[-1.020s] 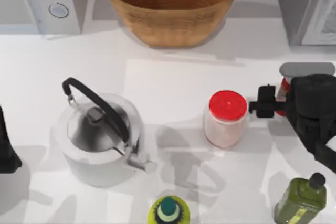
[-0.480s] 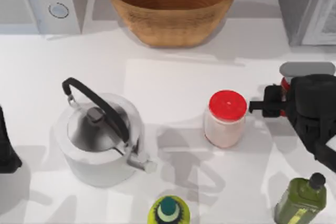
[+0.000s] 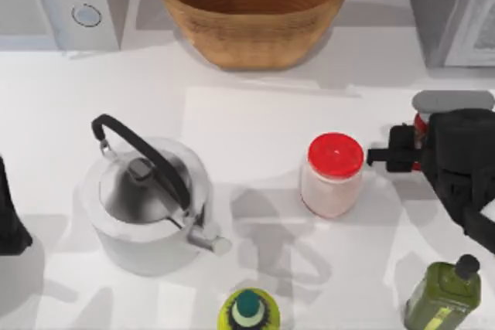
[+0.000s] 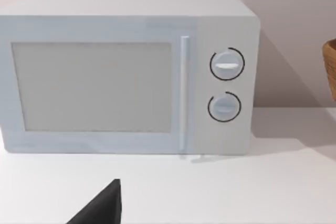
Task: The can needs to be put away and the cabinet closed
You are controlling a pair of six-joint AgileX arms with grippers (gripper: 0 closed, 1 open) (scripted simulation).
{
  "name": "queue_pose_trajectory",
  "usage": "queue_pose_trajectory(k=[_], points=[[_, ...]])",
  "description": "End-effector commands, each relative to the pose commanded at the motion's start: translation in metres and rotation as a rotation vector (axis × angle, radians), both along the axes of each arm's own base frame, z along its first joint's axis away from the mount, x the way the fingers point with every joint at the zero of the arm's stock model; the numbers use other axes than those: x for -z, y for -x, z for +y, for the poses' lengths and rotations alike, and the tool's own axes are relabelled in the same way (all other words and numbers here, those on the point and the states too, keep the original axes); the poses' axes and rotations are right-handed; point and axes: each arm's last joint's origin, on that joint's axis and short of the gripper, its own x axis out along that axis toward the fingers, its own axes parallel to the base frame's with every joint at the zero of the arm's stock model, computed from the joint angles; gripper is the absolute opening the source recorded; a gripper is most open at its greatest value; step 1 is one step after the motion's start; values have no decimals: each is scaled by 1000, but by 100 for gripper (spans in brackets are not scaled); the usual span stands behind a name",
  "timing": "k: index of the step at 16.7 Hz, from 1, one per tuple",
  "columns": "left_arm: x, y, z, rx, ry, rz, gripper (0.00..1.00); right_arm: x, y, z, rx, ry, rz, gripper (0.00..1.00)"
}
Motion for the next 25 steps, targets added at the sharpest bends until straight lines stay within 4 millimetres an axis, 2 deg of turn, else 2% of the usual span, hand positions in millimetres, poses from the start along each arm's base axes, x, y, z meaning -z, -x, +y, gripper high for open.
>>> queue_pose_trajectory(k=[2, 4, 9, 15, 17, 22, 25], points=[[0, 0, 0, 0, 0, 0, 100, -12, -6, -3, 8, -21, -29, 0], [0, 0, 0, 0, 0, 0, 100, -33, -11, -3, -5, -51, -63, 0], [0, 0, 0, 0, 0, 0, 100, -87, -2, 11, -93, -61, -25, 0], [0, 0, 0, 0, 0, 0, 100, -143, 1, 3, -25, -8, 5, 0], [0, 0, 0, 0, 0, 0, 100, -149, 1, 0, -2, 2, 3, 0], [0, 0, 0, 0, 0, 0, 100, -147, 1, 2, -6, 1, 7, 0], [0, 0, 0, 0, 0, 0, 100, -152, 11, -6, -18, -16, -11, 0]])
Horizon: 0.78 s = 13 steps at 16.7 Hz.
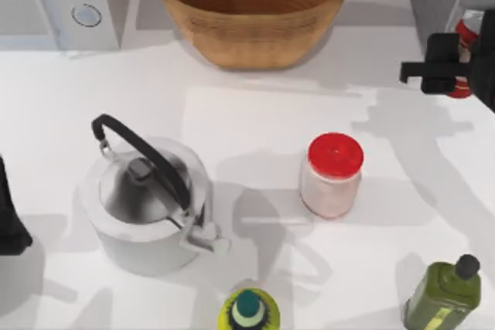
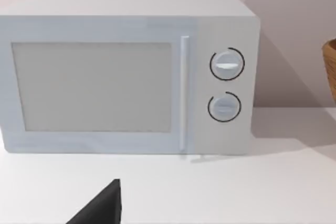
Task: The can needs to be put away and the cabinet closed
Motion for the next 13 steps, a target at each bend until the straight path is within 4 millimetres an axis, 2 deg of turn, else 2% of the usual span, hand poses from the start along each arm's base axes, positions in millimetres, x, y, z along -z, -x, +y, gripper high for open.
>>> queue_pose_trajectory(k=[4, 8, 11, 13], points=[[0, 0, 0, 0, 0, 0, 100, -13, 38, -29, -9, -31, -69, 0], [0, 0, 0, 0, 0, 0, 100, -20, 102, -64, -16, -54, -227, 0], [0, 0, 0, 0, 0, 0, 100, -5, 147, -82, -25, -49, -365, 0], [0, 0, 0, 0, 0, 0, 100, 16, 164, -90, -23, -31, -420, 0]])
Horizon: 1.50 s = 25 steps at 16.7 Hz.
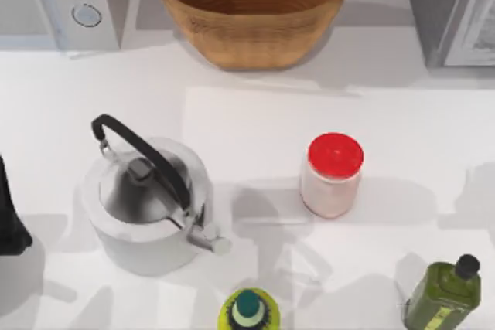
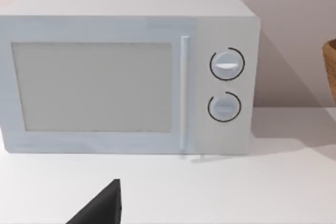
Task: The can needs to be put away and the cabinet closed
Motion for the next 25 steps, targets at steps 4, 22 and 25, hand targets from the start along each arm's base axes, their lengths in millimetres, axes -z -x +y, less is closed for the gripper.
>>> queue_pose_trajectory(k=[4, 22, 25], points=[[0, 0, 0, 0, 0, 0, 100, 37, 12, -9, 31, 33, -50, 0], [0, 0, 0, 0, 0, 0, 100, -95, -8, -8, 98, 35, -20, 0], [0, 0, 0, 0, 0, 0, 100, -173, -28, -5, 125, 35, -58, 0]])
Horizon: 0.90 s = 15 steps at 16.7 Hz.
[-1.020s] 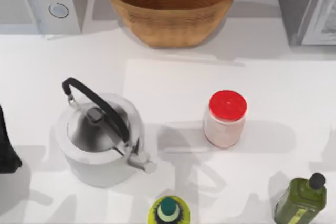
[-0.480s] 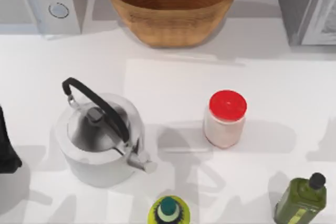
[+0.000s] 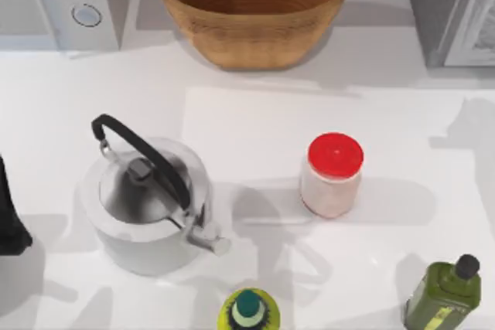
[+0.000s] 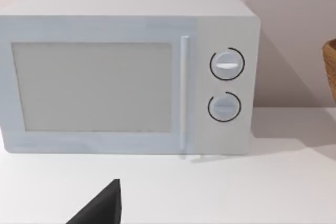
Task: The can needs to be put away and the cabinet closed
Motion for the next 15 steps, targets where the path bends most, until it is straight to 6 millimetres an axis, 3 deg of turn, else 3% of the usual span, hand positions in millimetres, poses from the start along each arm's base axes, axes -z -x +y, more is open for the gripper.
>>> queue_pose_trajectory(k=[3, 8, 12, 15], points=[[0, 0, 0, 0, 0, 0, 100, -54, -31, 7, 0, -1, -3, 0], [0, 0, 0, 0, 0, 0, 100, -113, -79, 27, -47, -3, -12, 0], [0, 0, 0, 0, 0, 0, 100, -129, -105, 40, -79, 4, -1, 0], [0, 0, 0, 0, 0, 0, 100, -131, -109, 42, -83, 6, 1, 0]])
